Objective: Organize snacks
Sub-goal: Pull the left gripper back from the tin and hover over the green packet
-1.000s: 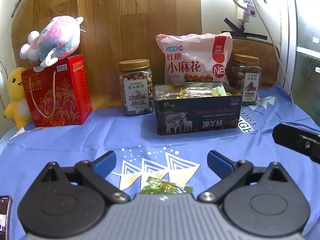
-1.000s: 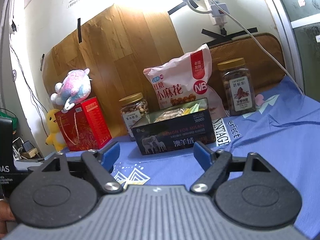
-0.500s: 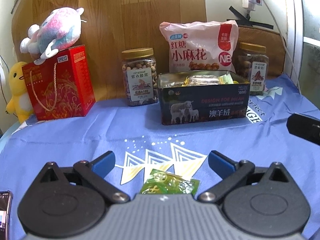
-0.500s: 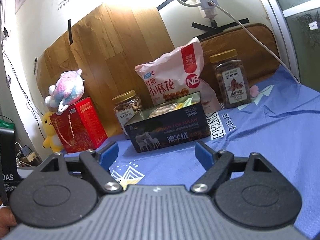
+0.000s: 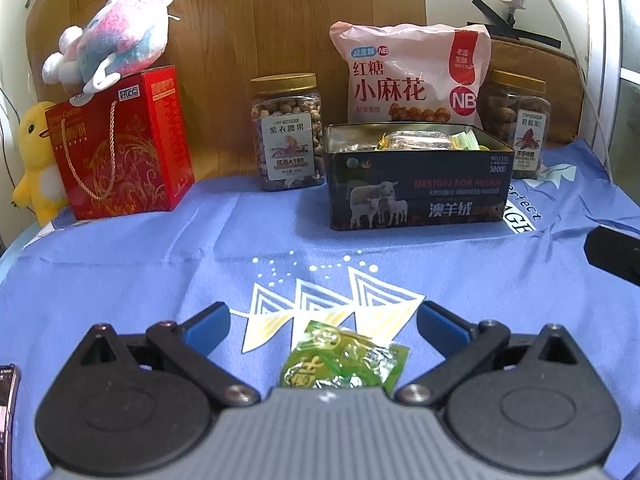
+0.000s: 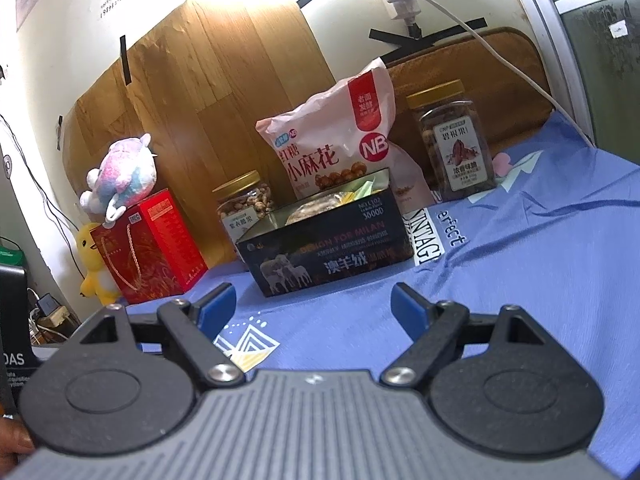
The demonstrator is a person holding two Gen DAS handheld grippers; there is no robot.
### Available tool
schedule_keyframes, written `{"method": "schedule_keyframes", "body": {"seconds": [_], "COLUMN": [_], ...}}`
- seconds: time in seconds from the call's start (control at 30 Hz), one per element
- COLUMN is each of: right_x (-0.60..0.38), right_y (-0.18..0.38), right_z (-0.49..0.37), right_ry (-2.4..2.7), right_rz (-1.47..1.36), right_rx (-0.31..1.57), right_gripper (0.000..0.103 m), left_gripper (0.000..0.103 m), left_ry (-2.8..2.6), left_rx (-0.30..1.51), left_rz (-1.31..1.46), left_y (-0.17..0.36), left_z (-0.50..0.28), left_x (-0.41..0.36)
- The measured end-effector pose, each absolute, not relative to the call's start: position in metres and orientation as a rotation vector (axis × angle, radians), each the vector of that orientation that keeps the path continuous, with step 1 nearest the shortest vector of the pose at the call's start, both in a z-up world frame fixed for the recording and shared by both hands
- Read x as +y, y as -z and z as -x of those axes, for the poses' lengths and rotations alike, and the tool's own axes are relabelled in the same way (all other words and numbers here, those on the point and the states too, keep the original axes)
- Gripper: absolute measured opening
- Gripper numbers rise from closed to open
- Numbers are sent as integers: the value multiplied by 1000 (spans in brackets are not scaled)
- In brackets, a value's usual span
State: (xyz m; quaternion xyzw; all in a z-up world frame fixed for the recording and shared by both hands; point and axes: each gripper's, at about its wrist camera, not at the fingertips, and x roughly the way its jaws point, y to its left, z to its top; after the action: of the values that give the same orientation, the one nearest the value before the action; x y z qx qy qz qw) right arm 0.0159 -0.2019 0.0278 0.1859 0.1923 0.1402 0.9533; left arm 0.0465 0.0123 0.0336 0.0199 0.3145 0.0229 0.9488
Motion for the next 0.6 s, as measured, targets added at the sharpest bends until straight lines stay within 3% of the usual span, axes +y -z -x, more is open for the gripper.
{"method": "schedule_keyframes", "body": {"seconds": [0.6], "right_x": [-204], "right_y": [-27], "right_z": [-18], "right_ry": [-287], "right_rz": [-381], "right_rx": [399], "right_gripper": [88], "left_gripper": [103], "left_ry": [-82], "left_rx": [653], "left_rz": [-115], "left_y": [-33], "left_z": [-49], "left_x": [7]}}
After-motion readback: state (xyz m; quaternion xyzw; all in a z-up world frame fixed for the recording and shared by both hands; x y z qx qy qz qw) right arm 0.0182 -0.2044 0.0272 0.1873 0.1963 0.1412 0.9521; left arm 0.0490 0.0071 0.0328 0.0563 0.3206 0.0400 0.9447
